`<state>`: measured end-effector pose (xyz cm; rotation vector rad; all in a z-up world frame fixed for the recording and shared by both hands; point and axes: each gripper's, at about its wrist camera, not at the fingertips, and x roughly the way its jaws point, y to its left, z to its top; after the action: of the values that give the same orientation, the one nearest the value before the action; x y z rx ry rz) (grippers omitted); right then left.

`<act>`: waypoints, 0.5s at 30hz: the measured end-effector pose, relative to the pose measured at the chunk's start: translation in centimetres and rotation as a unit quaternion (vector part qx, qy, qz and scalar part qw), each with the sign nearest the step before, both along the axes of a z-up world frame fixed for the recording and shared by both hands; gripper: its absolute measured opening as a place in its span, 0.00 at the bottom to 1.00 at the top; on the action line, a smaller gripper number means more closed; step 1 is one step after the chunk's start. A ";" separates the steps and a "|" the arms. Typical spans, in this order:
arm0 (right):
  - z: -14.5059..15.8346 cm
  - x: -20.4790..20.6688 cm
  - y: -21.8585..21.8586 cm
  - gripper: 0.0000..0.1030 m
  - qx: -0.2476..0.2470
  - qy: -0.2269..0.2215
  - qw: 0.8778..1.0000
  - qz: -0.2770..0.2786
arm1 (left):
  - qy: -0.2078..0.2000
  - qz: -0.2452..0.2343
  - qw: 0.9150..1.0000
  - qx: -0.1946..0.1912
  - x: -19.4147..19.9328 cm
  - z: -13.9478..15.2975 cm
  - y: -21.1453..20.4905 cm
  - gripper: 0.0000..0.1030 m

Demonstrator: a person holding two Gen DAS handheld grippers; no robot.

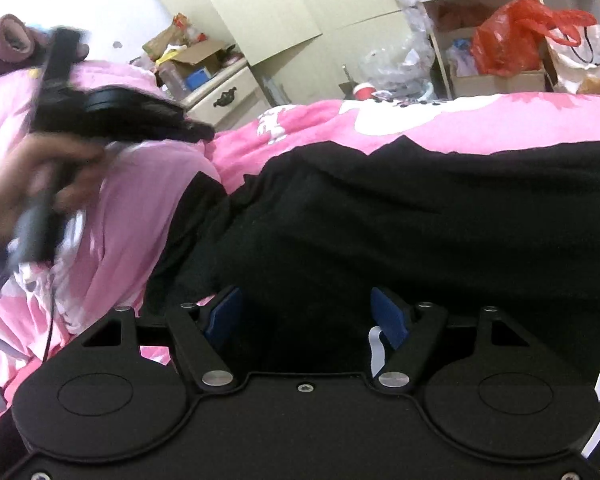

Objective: Organize soft objects

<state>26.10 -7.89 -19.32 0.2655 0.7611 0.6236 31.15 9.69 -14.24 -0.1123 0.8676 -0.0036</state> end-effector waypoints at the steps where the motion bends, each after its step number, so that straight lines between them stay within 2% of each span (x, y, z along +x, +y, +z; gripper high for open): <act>1: 0.0 0.1 0.0 0.70 -0.001 0.000 1.000 -0.001 | 0.023 0.000 0.999 -0.023 -1.1 -1.7 -0.4 0.14; 3: 0.0 0.2 0.1 0.70 -0.002 0.001 1.000 -0.002 | 0.049 0.028 0.998 -0.024 -1.5 -4.9 -0.5 0.15; 4: -0.1 0.2 0.1 0.70 -0.002 0.001 1.000 -0.002 | 0.047 0.036 0.998 -0.025 -1.4 -5.3 -0.4 0.15; 6: -0.3 0.2 0.1 0.70 -0.004 0.001 1.000 -0.002 | 0.012 0.104 0.993 -0.058 -0.9 -6.6 0.5 0.13; 8: -0.3 0.0 0.2 0.70 -0.012 0.001 1.000 0.000 | 0.005 0.147 0.986 -0.082 -0.4 -6.5 0.8 0.13; 13: -0.2 -0.9 0.9 0.70 -0.048 -0.009 0.999 0.003 | -0.013 0.178 0.980 -0.090 0.8 -6.5 1.2 0.12; 14: -0.1 -1.2 1.2 0.70 -0.061 -0.013 0.998 0.007 | -0.009 0.182 0.978 -0.100 1.0 -6.3 1.5 0.12; 15: 0.0 -1.5 1.5 0.70 -0.076 -0.018 0.997 0.011 | -0.004 0.190 0.973 -0.129 0.9 -5.9 2.2 0.12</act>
<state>24.64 -6.39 -19.34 0.1060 0.7730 0.5859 32.10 11.92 -20.10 -0.5200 0.8240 0.2414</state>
